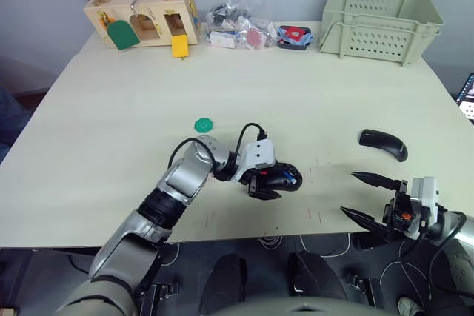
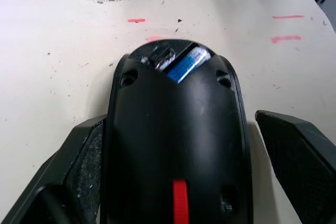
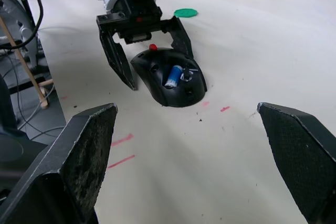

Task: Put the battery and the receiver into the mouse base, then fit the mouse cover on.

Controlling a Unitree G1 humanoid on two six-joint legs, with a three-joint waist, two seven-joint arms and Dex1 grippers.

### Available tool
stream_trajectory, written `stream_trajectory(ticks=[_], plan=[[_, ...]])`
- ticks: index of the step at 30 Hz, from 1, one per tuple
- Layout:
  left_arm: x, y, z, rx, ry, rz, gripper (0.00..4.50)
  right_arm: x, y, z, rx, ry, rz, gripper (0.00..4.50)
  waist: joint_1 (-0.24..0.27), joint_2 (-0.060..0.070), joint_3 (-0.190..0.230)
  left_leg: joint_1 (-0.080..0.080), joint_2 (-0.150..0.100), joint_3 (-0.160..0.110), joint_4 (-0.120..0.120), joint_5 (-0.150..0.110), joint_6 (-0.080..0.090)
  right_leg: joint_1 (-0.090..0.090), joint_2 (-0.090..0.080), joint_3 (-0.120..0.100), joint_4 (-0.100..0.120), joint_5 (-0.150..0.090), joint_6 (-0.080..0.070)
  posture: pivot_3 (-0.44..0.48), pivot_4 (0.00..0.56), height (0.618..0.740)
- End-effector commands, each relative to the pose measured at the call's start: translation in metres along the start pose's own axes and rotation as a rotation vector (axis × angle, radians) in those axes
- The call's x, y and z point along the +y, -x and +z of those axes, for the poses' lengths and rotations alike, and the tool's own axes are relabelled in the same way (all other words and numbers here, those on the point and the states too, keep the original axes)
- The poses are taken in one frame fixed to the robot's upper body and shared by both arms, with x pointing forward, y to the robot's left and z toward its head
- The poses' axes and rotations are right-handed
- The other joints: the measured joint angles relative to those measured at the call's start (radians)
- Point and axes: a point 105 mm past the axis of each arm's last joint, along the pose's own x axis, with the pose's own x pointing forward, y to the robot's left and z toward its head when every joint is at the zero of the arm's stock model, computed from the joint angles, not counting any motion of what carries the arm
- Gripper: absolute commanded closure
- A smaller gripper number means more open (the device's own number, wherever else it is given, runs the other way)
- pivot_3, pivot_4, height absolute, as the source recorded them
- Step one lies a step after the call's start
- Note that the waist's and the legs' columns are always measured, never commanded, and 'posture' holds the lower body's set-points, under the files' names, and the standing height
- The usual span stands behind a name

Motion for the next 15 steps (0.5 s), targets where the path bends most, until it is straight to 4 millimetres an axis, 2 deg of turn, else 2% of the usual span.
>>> stream_trajectory(ticks=[1, 7, 10, 15], plan=[[0.001, 0.016, 0.017, -0.126, -0.017, 0.047, 0.04, -0.005, 0.005, 0.012, -0.038, 0.042, -0.021, 0.0, 0.001, 0.002, 0.001, 0.0, 0.0, 0.0, 0.0, 0.0, 0.0, 0.0, 0.0, 0.0, 0.0, 0.0, 0.0, 0.0, 0.15, 0.74], [-0.004, 0.043, 0.015, -0.208, -0.014, 0.117, 0.04, -0.008, 0.009, 0.012, -0.042, 0.036, -0.022, 0.0, 0.014, 0.002, 0.002, 0.0, 0.0, 0.0, 0.0, 0.0, 0.0, 0.0, 0.0, 0.0, 0.0, 0.0, 0.0, 0.0, 0.15, 0.74], [-0.008, 0.061, 0.021, -0.31, -0.037, 0.153, 0.04, -0.018, 0.013, 0.012, -0.048, 0.008, -0.053, 0.0, 0.017, 0.002, 0.002, 0.0, 0.0, 0.0, 0.0, 0.0, 0.0, 0.0, 0.0, 0.0, 0.0, 0.0, 0.0, 0.0, 0.15, 0.74], [-0.02, 0.079, 0.021, -0.404, -0.051, 0.185, 0.04, -0.034, 0.02, 0.011, -0.023, 0.025, -0.101, 0.0, 0.019, 0.002, 0.002, 0.0, 0.0, 0.001, 0.0, 0.0, 0.0, 0.0, -0.001, 0.0, 0.0, 0.0, 0.0, 0.0, 0.15, 0.74]])
